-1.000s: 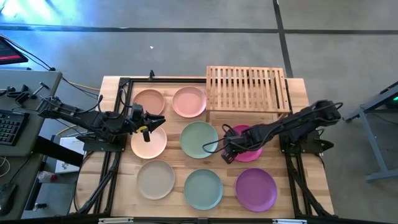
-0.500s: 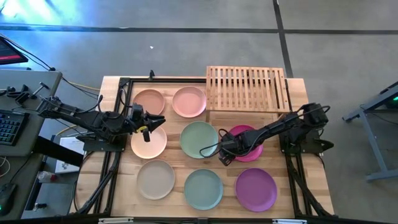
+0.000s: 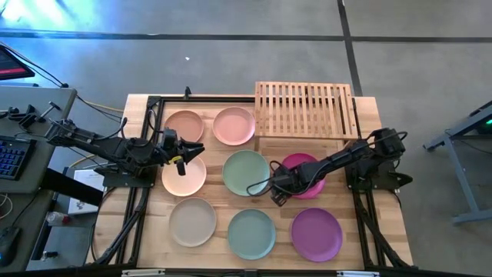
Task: Place and stack plates onto a shelf
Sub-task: Put the pink plate on the shelf
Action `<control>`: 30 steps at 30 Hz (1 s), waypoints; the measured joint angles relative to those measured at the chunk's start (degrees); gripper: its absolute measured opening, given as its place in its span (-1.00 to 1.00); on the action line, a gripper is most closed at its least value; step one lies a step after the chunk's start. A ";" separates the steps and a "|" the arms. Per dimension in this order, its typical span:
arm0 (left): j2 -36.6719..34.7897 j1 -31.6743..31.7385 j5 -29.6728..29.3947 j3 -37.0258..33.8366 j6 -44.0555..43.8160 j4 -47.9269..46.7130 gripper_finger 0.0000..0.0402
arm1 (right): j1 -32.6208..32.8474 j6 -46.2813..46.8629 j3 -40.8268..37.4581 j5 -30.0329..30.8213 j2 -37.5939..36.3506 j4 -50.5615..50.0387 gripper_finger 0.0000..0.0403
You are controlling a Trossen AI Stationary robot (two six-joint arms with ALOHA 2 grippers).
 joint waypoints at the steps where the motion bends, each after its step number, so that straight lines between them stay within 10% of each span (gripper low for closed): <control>1: 0.00 0.00 -0.02 0.00 0.00 0.00 -0.57 | 0.21 0.04 0.46 0.02 0.08 -0.73 -0.95; 30: 0.02 4.97 -3.11 0.00 2.45 0.00 -0.57 | 6.21 9.90 25.57 1.50 0.30 -21.19 -0.99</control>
